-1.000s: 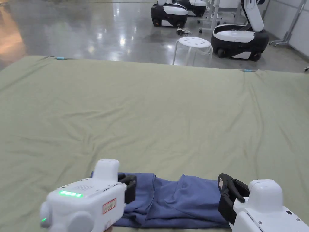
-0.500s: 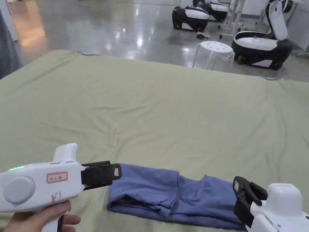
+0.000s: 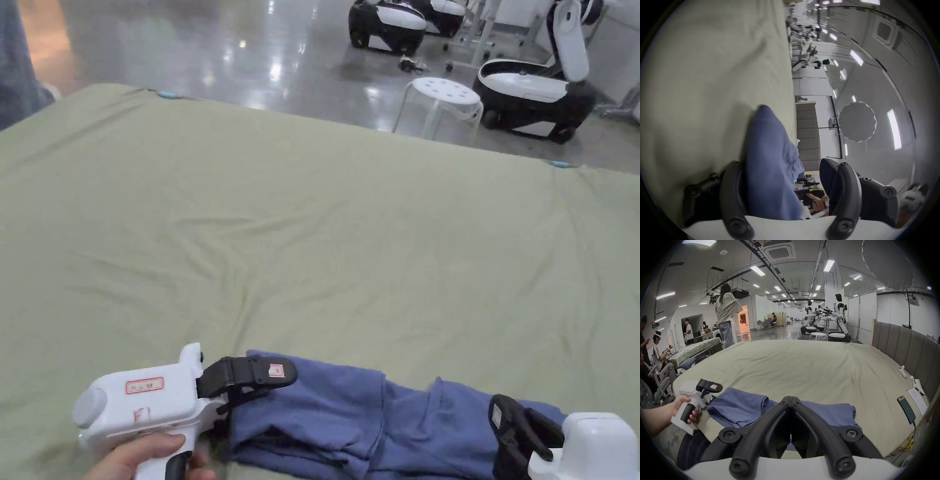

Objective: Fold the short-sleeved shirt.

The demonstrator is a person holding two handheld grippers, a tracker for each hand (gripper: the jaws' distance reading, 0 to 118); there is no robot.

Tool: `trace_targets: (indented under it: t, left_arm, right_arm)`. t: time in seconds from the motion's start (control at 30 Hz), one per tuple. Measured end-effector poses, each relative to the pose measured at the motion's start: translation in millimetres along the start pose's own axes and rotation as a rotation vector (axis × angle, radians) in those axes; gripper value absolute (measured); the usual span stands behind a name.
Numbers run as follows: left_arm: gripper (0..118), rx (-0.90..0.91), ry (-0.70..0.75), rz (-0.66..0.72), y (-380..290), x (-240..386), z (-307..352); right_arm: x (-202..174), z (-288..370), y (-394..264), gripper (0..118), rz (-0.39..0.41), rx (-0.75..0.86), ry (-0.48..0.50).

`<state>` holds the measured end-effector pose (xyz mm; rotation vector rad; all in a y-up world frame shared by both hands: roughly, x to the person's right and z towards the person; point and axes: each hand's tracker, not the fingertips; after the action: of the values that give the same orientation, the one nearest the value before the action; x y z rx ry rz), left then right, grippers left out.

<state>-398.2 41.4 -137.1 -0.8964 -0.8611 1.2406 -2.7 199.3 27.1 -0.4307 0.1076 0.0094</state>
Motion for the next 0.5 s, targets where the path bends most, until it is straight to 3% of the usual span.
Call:
trace_targets:
  t: [0.07,0.1,0.13,0.17,0.2,0.27,0.3,0.37,0.5]
  left_arm:
    - [70,-0.021,0.064,-0.073,1,8,-16]
    - [56,-0.038,0.125,-0.05,4,14,-16]
    - [27,-0.026,0.178,-0.018,2,15,-12]
    - [10,-0.018,0.284,0.002,3,16,-10]
    - [9,-0.017,0.371,-0.015,2,17,-7]
    - [9,-0.015,0.32,-0.03,2,25,1]
    - [9,0.022,0.42,-0.072,0,40,7]
    - [9,0.077,0.435,-0.107,4,56,23]
    - [9,0.201,0.741,-0.261,5,102,61]
  right_arm:
    - [1,-3,2,0,-0.001,-0.008,-0.01]
    - [1,-3,3,0,-0.002,-0.01,-0.014]
    - [1,-2,4,0,-0.005,-0.005,-0.015]
    - [1,-2,5,0,-0.011,0.0,-0.012]
    - [0,-2,5,0,-0.016,0.002,-0.007]
    - [-3,-3,6,0,-0.014,0.001,0.0]
    - [-4,-3,5,0,-0.011,0.003,0.002]
    - [-4,-1,5,0,-0.018,0.013,0.008]
    - [-1,6,1,0,-0.034,0.029,0.024]
